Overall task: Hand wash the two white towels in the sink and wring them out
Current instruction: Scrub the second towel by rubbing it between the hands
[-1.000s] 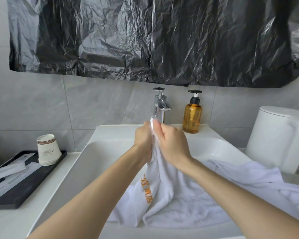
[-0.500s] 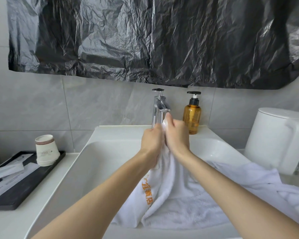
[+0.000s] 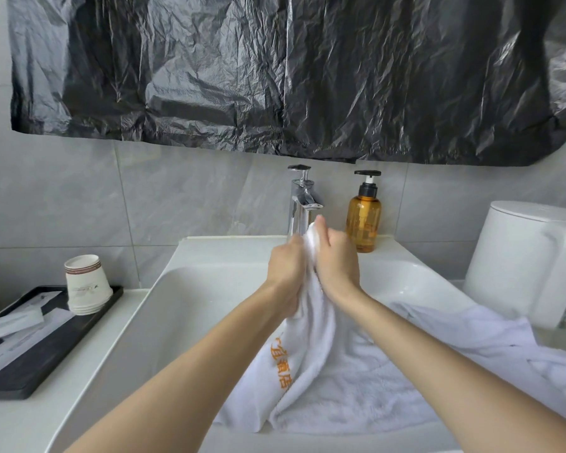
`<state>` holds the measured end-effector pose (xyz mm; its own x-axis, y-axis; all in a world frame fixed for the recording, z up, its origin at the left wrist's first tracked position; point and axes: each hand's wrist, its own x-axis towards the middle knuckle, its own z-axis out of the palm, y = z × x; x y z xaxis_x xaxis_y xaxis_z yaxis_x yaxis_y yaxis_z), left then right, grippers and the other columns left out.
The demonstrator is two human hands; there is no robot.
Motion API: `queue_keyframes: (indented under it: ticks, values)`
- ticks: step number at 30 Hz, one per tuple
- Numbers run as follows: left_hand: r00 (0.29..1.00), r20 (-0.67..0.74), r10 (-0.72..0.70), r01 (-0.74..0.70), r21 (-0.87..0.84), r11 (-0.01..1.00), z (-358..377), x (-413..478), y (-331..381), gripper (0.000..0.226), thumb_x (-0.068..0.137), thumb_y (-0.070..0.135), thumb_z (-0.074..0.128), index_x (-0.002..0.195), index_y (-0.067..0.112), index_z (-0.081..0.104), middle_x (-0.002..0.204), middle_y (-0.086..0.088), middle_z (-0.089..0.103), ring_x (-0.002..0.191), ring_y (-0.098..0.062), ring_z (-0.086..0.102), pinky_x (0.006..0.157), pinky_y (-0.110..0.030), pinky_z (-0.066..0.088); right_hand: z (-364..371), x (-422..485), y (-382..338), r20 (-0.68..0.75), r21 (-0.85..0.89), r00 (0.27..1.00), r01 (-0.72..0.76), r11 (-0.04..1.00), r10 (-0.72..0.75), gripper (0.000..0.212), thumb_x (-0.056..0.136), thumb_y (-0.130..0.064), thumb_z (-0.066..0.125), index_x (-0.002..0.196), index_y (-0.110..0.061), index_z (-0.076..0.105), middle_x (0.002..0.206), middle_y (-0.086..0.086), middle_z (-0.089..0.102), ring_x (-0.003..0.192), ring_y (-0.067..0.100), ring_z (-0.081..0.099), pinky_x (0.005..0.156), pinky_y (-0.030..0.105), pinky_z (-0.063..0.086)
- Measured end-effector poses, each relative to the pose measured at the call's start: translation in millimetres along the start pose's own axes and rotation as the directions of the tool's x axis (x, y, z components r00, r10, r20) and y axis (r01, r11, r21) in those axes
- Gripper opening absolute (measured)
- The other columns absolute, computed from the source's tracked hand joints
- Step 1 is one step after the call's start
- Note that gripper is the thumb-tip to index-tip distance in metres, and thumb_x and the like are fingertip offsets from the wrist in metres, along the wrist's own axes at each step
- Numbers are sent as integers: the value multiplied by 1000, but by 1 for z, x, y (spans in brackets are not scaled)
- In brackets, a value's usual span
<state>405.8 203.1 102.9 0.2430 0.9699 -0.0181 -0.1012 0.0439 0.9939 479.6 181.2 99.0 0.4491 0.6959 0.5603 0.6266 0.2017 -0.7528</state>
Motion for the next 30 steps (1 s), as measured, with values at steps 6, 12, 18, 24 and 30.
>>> queue_keyframes:
  ticks: [6,12,18,24,30]
  values:
    - [1000,-18,23,-23,8,1000,-2,1,2,37,103,27,37,76,11,57,68,-4,59,59,-16,57,44,-19,40,-1,-2,1,32,-62,998,47,997,-45,57,104,-39,30,51,-18,29,49,-3,35,60,27,43,54,37,26]
    - [995,-73,74,-71,32,997,-6,8,4,31,98,18,43,69,9,51,68,-7,54,67,-23,51,57,-27,39,1,-17,-3,54,-138,986,163,977,-157,57,103,-37,37,50,-17,25,46,-1,30,59,29,36,55,38,26]
    - [997,-73,18,-21,-32,999,-6,4,7,34,97,20,43,65,12,48,63,-6,50,56,-19,48,52,-25,35,1,-19,0,42,-168,977,212,963,-208,57,104,-38,33,51,-20,25,55,15,48,60,35,44,56,37,30]
    - [998,-61,-23,18,-88,996,-1,0,5,34,99,23,41,70,12,54,69,-7,58,61,-20,56,52,-24,40,-3,-5,2,13,-234,989,146,961,-147,55,105,-39,27,59,-12,38,77,22,65,79,41,58,61,37,31]
    - [999,-29,-24,20,-128,992,-4,-1,5,33,99,22,45,69,11,55,63,-6,57,53,-17,56,46,-20,40,-3,-2,-1,37,-263,987,163,951,-158,53,105,-39,25,62,-14,46,79,23,66,80,40,59,61,36,29]
